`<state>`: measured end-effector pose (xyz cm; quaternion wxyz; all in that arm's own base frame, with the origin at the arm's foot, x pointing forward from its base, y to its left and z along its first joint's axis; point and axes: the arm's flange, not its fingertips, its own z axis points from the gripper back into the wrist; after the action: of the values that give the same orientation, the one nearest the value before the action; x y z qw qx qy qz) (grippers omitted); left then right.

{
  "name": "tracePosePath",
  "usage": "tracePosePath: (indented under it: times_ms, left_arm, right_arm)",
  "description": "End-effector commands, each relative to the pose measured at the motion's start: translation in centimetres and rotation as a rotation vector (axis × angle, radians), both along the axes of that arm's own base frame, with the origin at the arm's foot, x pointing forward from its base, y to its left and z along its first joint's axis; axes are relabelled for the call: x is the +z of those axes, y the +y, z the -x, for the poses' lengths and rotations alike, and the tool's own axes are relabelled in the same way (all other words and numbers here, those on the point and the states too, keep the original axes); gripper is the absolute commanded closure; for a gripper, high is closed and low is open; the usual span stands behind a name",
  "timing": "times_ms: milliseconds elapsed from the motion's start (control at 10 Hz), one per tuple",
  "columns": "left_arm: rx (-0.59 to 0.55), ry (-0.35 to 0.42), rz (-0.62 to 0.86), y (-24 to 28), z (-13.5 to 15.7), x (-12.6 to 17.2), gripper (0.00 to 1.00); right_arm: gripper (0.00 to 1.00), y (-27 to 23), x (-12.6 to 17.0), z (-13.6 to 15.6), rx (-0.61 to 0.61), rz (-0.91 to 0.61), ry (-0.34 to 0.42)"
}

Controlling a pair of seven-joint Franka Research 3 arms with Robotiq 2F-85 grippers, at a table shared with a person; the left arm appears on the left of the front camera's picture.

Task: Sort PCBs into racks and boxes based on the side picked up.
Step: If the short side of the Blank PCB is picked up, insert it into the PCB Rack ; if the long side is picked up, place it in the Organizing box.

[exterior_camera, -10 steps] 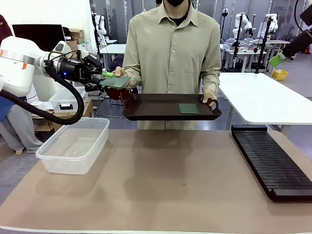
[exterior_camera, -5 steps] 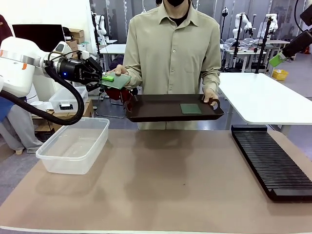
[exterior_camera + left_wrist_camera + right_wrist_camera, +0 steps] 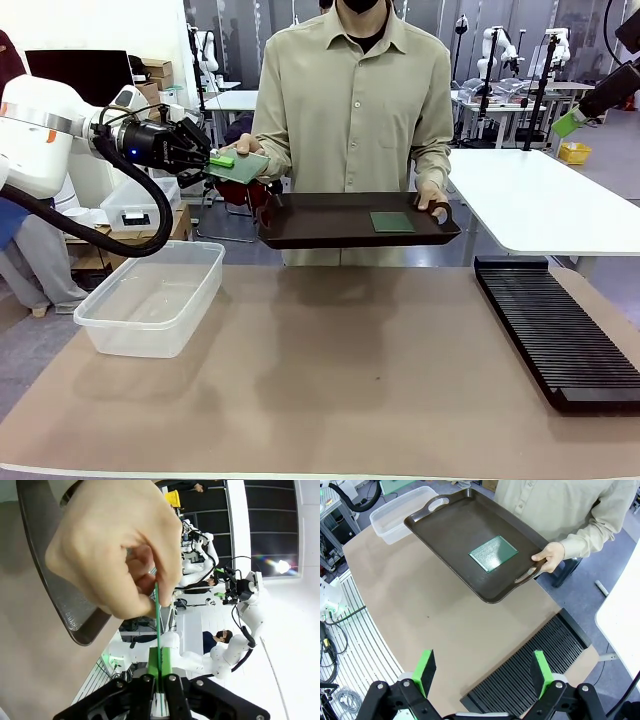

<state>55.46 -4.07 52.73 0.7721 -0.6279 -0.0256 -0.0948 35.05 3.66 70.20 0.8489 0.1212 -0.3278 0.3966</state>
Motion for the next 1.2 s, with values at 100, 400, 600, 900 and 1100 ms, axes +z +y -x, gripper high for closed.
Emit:
tracePosePath:
  times_ms: [100, 400, 600, 900, 1100]
  left_arm:
    - [0.0, 0.003, 0.005, 0.0, 0.04, -0.09, 1.0]
    - [0.0, 0.003, 0.005, 0.0, 0.04, -0.09, 1.0]
    - [0.0, 0.003, 0.005, 0.0, 0.04, -0.09, 1.0]
    - [0.0, 0.003, 0.005, 0.0, 0.04, -0.09, 1.0]
    - [0.0, 0.003, 0.005, 0.0, 0.04, -0.09, 1.0]
  right_arm:
    - [0.0, 0.09, -0.07, 0.15, 0.006, 0.006, 0.001]
    - [0.0, 0.09, -0.07, 0.15, 0.006, 0.006, 0.001]
    - [0.0, 0.09, -0.07, 0.15, 0.006, 0.006, 0.001]
    - [0.0, 0.09, -0.07, 0.15, 0.006, 0.006, 0.001]
    - [0.0, 0.09, -0.07, 0.15, 0.006, 0.006, 0.001]
